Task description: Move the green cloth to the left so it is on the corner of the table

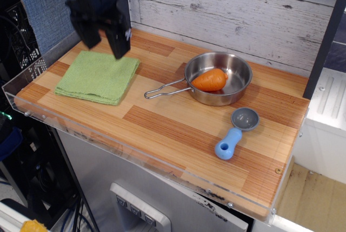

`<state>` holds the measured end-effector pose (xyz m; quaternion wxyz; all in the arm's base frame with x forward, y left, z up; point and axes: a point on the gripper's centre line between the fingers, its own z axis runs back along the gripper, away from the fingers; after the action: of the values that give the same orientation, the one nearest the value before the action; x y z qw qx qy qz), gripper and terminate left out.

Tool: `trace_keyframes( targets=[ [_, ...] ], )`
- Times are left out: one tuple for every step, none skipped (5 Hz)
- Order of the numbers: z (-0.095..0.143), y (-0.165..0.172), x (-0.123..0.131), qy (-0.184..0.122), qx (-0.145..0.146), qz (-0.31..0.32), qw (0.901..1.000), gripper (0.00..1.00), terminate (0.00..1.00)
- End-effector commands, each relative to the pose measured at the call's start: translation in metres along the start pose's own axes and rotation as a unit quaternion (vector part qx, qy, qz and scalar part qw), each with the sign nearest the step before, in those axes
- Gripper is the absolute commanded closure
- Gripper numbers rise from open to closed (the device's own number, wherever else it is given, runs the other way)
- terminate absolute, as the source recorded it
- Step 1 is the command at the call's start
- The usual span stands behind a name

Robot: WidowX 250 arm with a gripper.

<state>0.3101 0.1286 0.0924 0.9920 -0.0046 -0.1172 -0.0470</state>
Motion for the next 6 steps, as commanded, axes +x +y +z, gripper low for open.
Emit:
trace_keyframes(
  targets=[
    [0.039,0.006,-0.004,-0.046,0.023,0.018,0.9985,0.0,0.0],
    [0.042,-0.001,-0.004,-0.02,0.022,0.021,0.9993,0.0,0.0],
    [0.047,-0.007,-0.002,-0.009,0.012,0.016,0.9998,0.0,0.0],
    [0.052,-0.013,-0.002,-0.012,0.016,0.008,0.9998,0.0,0.0],
    [0.052,-0.013,-0.002,-0.012,0.016,0.008,0.9998,0.0,0.0],
    [0.052,-0.013,-0.002,-0.012,0.016,0.008,0.9998,0.0,0.0]
  ],
)
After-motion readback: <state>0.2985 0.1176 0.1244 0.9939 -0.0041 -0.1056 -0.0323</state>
